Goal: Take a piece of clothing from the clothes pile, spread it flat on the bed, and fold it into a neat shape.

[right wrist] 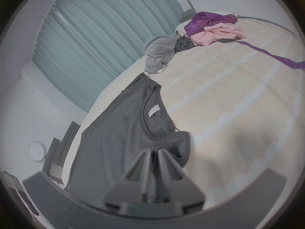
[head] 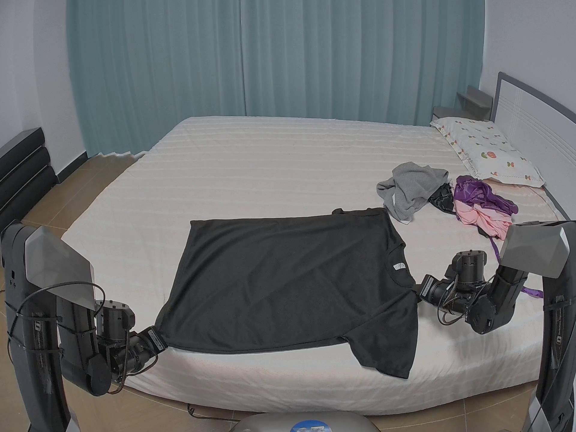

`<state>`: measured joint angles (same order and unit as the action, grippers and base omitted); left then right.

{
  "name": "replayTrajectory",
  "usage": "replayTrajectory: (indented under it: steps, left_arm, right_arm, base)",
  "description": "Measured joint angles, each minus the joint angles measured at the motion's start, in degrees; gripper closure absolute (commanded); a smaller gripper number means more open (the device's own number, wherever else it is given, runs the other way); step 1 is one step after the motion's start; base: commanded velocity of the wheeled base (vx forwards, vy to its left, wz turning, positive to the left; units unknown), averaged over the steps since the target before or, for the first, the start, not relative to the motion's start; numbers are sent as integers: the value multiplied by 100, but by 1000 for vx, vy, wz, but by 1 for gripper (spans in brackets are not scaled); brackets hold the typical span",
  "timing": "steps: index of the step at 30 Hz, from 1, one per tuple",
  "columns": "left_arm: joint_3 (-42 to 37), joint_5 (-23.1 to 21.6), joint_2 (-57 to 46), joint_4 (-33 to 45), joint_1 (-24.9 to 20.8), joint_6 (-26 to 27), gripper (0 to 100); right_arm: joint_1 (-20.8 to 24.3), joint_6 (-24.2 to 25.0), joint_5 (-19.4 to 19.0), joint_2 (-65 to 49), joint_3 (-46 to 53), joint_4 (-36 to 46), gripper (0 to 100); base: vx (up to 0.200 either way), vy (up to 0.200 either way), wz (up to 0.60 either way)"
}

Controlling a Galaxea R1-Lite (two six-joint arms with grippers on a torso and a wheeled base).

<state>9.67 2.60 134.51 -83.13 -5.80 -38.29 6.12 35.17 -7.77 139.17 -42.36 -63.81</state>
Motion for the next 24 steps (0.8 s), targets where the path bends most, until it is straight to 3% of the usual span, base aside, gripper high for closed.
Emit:
replayTrajectory:
  steps: [6,14,24]
  left_arm:
    - [2,2,0,0,2,-9,100]
    - [15,0,0,0,7,-9,100]
    - [22,2,-2,0,10,-9,100]
  right_arm:
    - [-11,-46,-39,46,35,-32,0]
    - [-177,-332,-417,-218,733,-267,0]
    - [-207,-1035,-1097,-325,2421,-1994,0]
  base:
    - [0,0,0]
    - [0,0,0]
    - [0,0,0]
